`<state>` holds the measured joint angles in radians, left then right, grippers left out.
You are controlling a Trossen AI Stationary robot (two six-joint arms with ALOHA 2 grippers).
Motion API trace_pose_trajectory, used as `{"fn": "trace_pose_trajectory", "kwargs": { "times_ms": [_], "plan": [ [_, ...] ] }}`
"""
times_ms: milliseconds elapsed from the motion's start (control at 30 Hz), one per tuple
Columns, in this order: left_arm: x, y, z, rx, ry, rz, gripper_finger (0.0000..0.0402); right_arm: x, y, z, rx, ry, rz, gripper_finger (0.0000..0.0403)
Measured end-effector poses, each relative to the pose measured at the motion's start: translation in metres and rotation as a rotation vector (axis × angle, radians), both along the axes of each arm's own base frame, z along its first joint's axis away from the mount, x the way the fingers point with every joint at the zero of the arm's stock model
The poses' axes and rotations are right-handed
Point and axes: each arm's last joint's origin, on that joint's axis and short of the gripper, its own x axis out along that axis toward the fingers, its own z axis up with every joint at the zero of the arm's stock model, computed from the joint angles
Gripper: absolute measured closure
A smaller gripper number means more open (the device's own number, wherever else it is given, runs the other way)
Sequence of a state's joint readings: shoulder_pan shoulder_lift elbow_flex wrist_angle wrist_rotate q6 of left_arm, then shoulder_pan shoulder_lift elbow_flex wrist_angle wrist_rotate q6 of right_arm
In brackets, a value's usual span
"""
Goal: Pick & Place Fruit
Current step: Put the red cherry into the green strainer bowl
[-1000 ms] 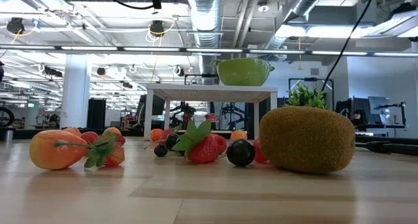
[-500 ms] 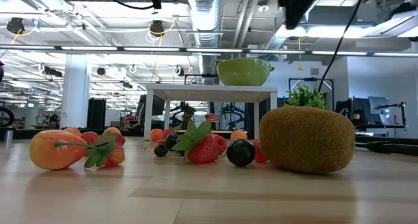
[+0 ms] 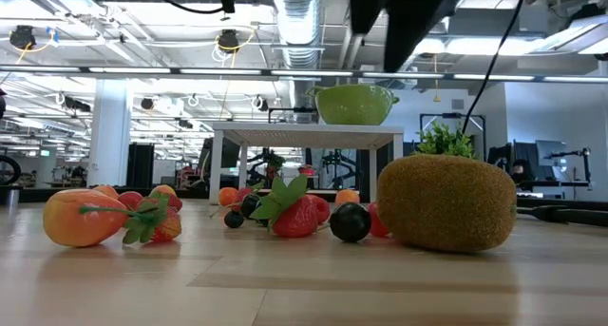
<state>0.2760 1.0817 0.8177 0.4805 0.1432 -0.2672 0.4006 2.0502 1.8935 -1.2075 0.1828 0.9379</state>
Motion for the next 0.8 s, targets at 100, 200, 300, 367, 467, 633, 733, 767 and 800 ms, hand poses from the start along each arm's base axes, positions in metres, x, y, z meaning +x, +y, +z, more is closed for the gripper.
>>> {"fn": "trace_pose_trajectory", "kwargs": {
  "times_ms": [100, 200, 300, 367, 467, 633, 733, 767, 800],
  "plan": [
    [0.000, 0.000, 0.000, 0.000, 0.000, 0.000, 0.0243, 0.010, -0.017, -0.003, -0.005, -0.010, -0.018, 0.0092],
    [0.000, 0.000, 0.000, 0.000, 0.000, 0.000, 0.0243, 0.019, -0.025, -0.015, -0.001, 0.021, 0.015, 0.0092],
    [0.000, 0.000, 0.000, 0.000, 0.000, 0.000, 0.0243, 0.024, -0.020, -0.032, 0.026, 0.067, 0.050, 0.0092],
    [0.000, 0.000, 0.000, 0.000, 0.000, 0.000, 0.0243, 0.026, -0.016, -0.046, 0.021, 0.117, 0.064, 0.0092],
    [0.000, 0.000, 0.000, 0.000, 0.000, 0.000, 0.0243, 0.026, -0.010, -0.055, 0.017, 0.140, 0.070, 0.0092],
    [0.000, 0.000, 0.000, 0.000, 0.000, 0.000, 0.0243, 0.024, -0.005, -0.061, 0.006, 0.172, 0.086, 0.0093],
    [0.000, 0.000, 0.000, 0.000, 0.000, 0.000, 0.0243, 0.023, -0.004, -0.060, 0.000, 0.168, 0.121, 0.0095],
    [0.000, 0.000, 0.000, 0.000, 0.000, 0.000, 0.0243, 0.023, -0.003, -0.060, -0.003, 0.171, 0.133, 0.0096],
    [0.000, 0.000, 0.000, 0.000, 0.000, 0.000, 0.0243, 0.023, -0.002, -0.061, -0.005, 0.173, 0.144, 0.0098]
  ]
}}
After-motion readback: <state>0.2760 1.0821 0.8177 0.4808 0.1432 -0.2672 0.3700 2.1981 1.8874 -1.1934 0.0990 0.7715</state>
